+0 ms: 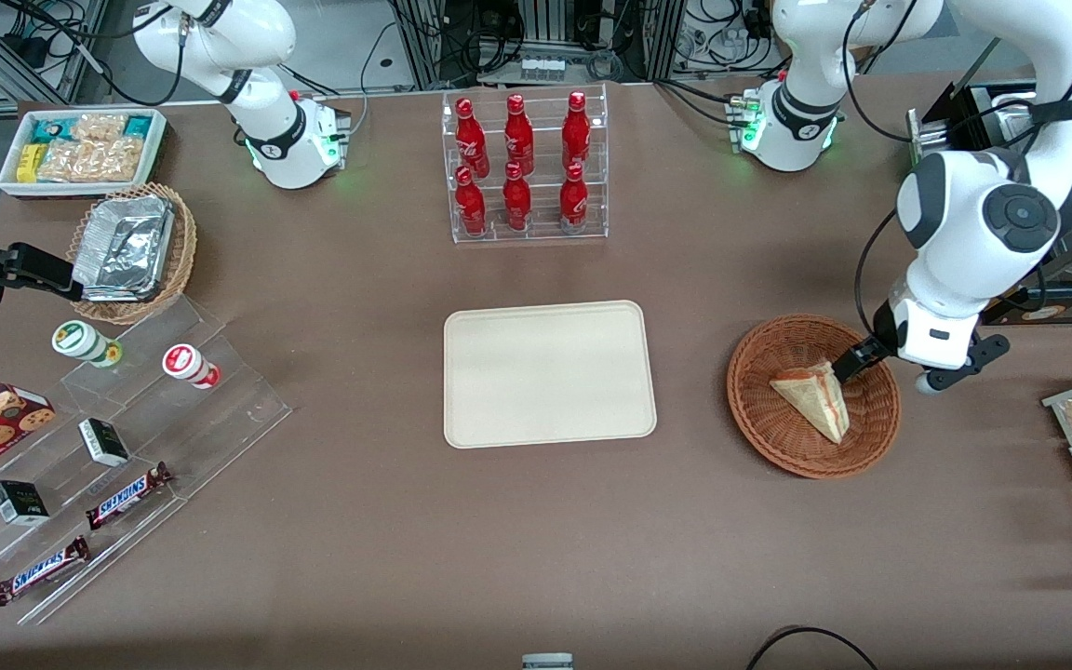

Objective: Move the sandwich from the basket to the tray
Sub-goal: 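Lower the open left gripper around the sandwich and close it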

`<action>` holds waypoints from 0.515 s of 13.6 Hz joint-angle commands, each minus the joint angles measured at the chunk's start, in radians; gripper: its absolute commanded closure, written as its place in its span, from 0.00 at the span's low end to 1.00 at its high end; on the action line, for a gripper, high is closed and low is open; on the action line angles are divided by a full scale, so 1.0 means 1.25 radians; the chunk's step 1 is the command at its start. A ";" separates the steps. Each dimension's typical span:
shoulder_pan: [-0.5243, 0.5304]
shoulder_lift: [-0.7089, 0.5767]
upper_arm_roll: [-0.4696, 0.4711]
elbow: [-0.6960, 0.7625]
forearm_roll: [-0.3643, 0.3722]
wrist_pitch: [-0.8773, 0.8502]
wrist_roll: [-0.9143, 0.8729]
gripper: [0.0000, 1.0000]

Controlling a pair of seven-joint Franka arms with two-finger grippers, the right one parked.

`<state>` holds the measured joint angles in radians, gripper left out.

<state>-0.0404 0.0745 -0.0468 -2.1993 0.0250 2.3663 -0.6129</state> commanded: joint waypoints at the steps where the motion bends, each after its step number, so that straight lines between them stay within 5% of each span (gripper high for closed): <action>1: -0.013 0.024 -0.008 -0.009 0.001 0.037 -0.035 0.00; 7: -0.034 0.072 -0.008 -0.025 0.005 0.076 -0.050 0.00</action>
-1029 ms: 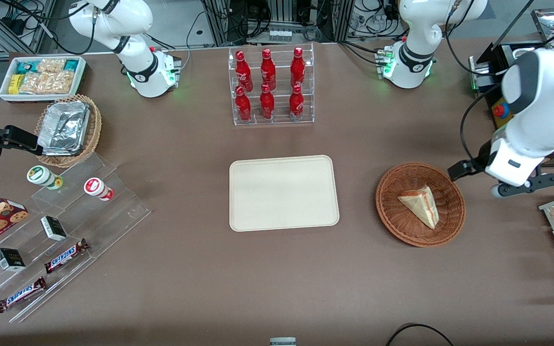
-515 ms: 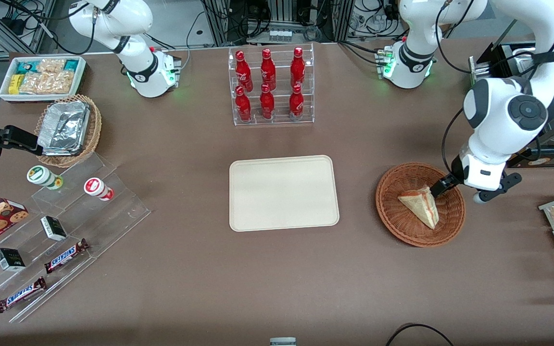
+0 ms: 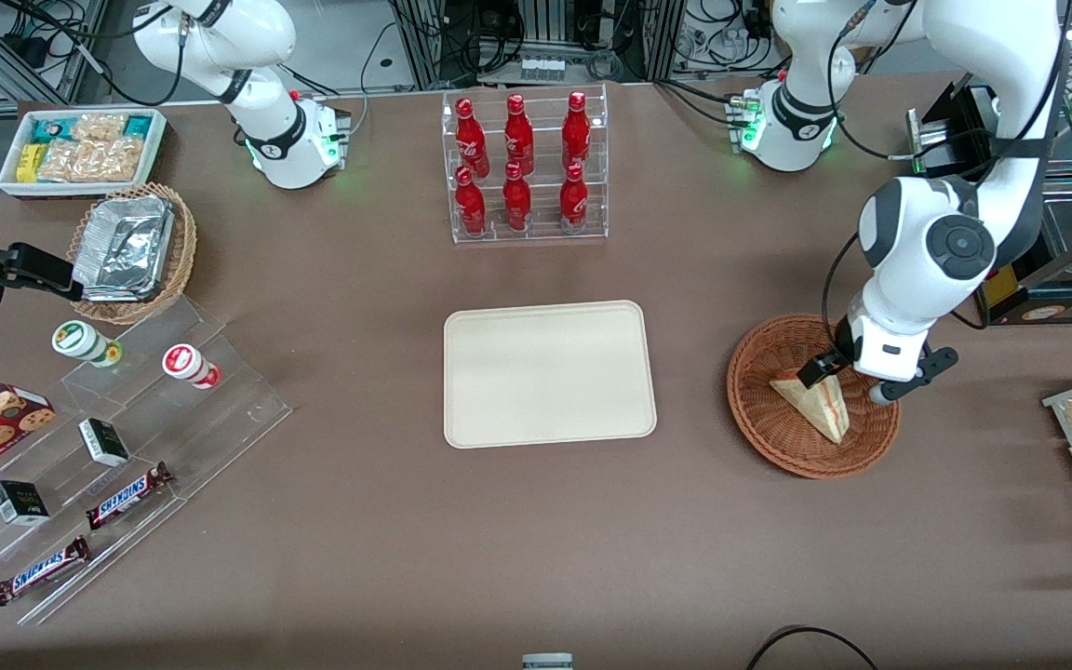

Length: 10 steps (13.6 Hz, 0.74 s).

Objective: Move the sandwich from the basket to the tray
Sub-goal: 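Lower the open left gripper around the sandwich and close it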

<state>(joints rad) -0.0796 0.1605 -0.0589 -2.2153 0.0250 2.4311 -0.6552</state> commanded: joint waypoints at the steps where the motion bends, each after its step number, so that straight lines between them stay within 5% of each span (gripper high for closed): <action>1: -0.003 0.009 0.002 -0.021 0.006 0.034 -0.016 0.00; 10: 0.002 0.072 0.007 -0.024 0.006 0.101 -0.018 0.00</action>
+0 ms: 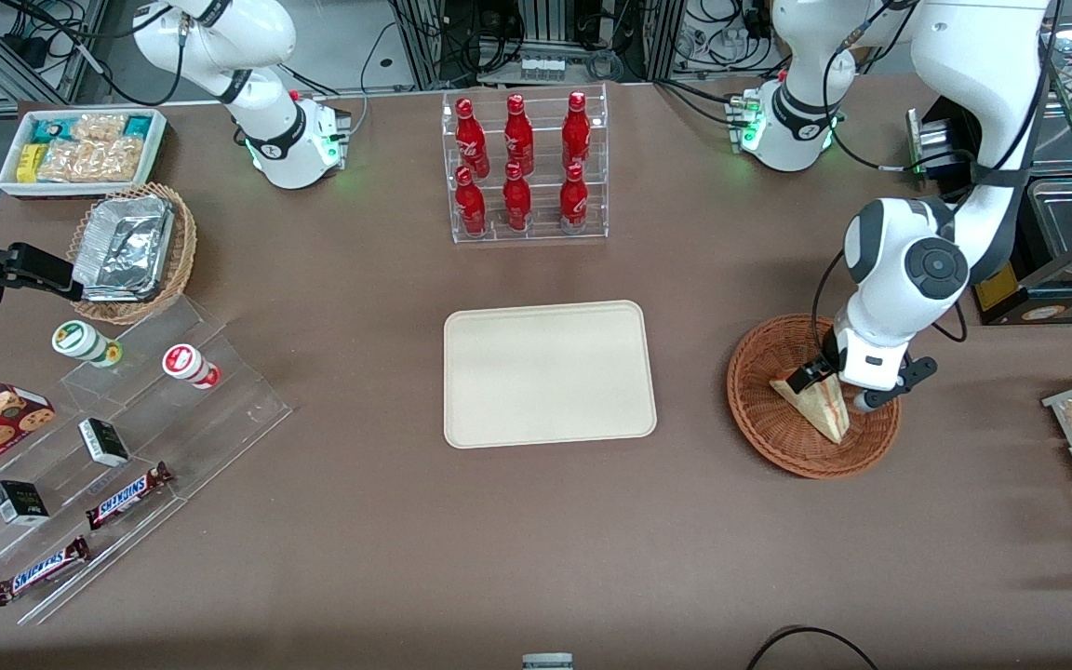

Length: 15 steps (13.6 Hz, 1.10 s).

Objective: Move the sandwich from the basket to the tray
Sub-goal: 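Lower the open left gripper around the sandwich and close it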

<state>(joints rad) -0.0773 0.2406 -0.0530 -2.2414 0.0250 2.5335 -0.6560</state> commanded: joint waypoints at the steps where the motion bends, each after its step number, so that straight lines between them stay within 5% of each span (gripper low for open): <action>1: 0.002 0.010 0.002 -0.002 0.006 0.020 -0.016 0.00; 3: 0.005 0.020 0.004 0.001 0.006 0.025 -0.018 0.13; 6: 0.007 0.048 0.004 0.026 0.005 0.024 -0.057 0.98; 10: 0.005 0.048 0.004 0.066 0.007 -0.024 -0.053 1.00; 15: -0.003 0.011 -0.002 0.229 0.051 -0.324 -0.037 1.00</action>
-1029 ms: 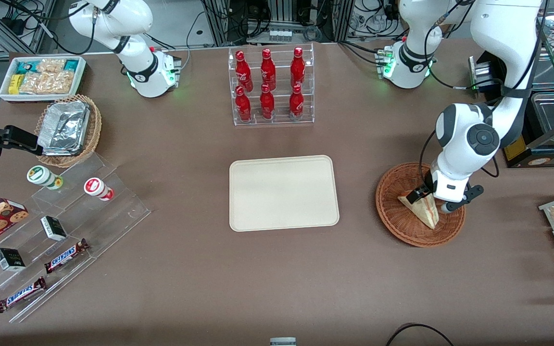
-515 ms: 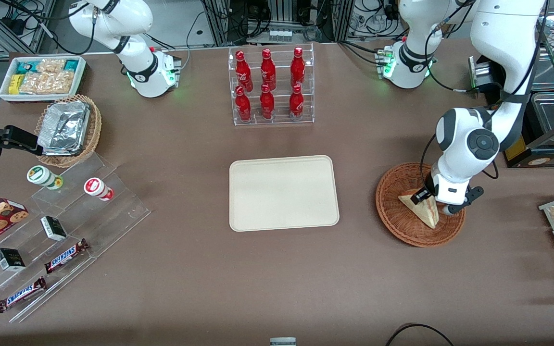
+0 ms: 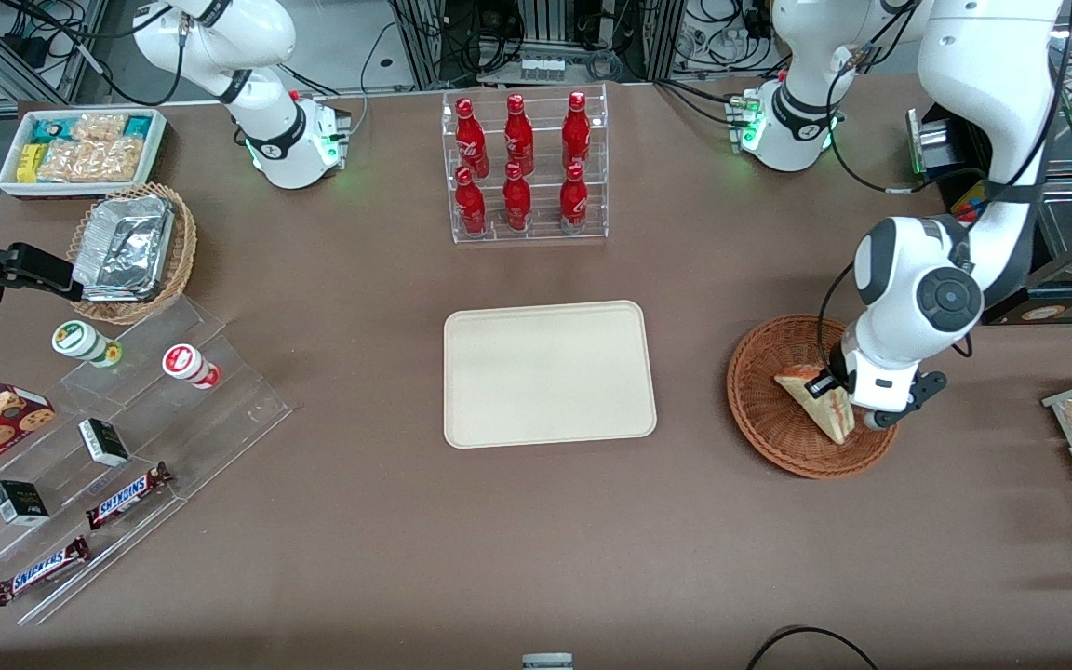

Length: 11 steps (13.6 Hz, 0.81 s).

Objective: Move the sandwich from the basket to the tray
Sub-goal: 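Lift the sandwich out of the basket and carry it over the tray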

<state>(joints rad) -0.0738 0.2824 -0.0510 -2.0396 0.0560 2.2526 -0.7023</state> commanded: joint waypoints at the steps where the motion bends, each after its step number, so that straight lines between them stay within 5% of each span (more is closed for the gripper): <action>1: -0.010 -0.021 -0.009 0.108 0.026 -0.135 0.022 1.00; 7: -0.053 -0.007 -0.128 0.271 0.018 -0.300 0.016 1.00; 11: -0.167 0.022 -0.140 0.290 0.017 -0.294 -0.036 1.00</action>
<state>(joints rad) -0.2162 0.2662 -0.2300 -1.7253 0.0720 1.9047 -0.7041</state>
